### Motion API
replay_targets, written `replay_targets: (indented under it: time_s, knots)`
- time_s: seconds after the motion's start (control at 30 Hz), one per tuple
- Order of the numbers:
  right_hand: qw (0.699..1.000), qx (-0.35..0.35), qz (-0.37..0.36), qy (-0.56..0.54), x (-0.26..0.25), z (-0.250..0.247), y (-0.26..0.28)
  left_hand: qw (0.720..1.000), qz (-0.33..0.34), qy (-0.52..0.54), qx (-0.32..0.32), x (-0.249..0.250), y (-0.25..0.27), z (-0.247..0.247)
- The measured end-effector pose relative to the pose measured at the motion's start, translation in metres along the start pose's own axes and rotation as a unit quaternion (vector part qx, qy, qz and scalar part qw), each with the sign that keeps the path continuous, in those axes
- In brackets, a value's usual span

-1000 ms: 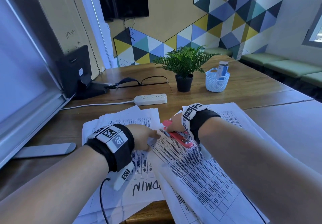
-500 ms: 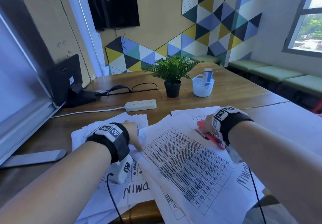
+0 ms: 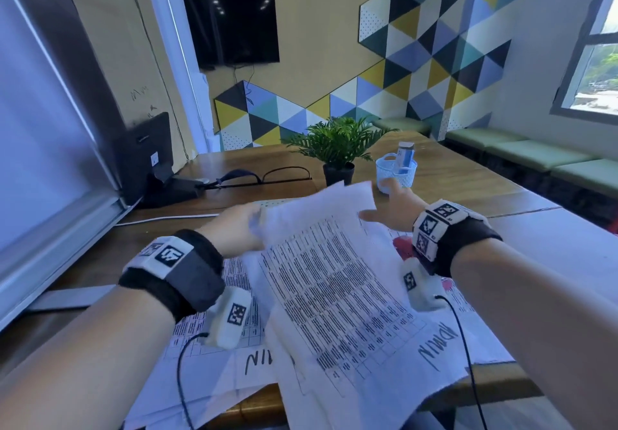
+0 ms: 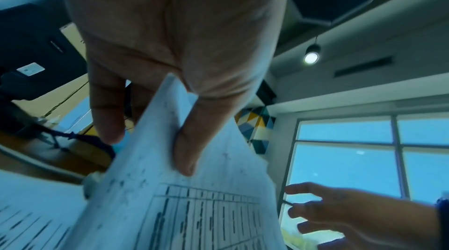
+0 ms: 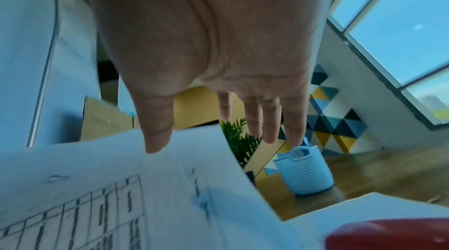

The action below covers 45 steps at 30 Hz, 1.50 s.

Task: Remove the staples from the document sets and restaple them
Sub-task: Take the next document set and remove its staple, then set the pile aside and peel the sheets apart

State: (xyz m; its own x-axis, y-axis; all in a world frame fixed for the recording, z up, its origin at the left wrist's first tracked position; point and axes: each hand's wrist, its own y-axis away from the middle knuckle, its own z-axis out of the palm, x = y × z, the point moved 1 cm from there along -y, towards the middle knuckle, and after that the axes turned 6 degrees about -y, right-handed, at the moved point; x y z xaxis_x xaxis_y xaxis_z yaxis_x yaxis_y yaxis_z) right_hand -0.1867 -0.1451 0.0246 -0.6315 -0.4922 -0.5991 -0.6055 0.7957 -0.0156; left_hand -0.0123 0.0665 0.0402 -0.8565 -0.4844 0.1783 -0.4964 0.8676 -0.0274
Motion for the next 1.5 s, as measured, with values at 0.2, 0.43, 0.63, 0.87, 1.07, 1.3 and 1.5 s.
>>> replay_targets:
  time_s: [0.2,0.43,0.63,0.87,1.07,1.3,1.5]
  knots:
    - [0.975,0.025,-0.069,-0.211,-0.033,-0.019,0.013,0.977,0.013,0.188,0.1,-0.011,0.046,-0.024]
    - [0.968,0.012,-0.19,-0.166,-0.047,-0.046,0.026,0.948,-0.004,0.291,0.128,-0.003,0.057,-0.042]
    - [0.948,-0.048,-0.202,-0.241,-0.043,-0.052,0.025,0.963,0.014,0.223,0.153,0.014,0.039,-0.046]
    - [0.94,0.242,-0.21,-0.12,-0.051,-0.043,0.045,0.952,0.047,0.251,0.167,0.028,0.038,-0.033]
    - [0.962,0.079,-0.179,-0.193,-0.07,-0.011,0.079,0.934,0.056,0.299,0.185,0.041,0.042,-0.022]
    - [0.947,0.002,-0.069,-0.314,-0.07,0.005,0.085,0.929,0.099,0.293,0.205,0.053,0.044,-0.015]
    - [0.909,-0.056,0.021,-0.413,-0.068,0.004,0.084,0.923,0.129,0.298,0.207,0.06,0.047,-0.015]
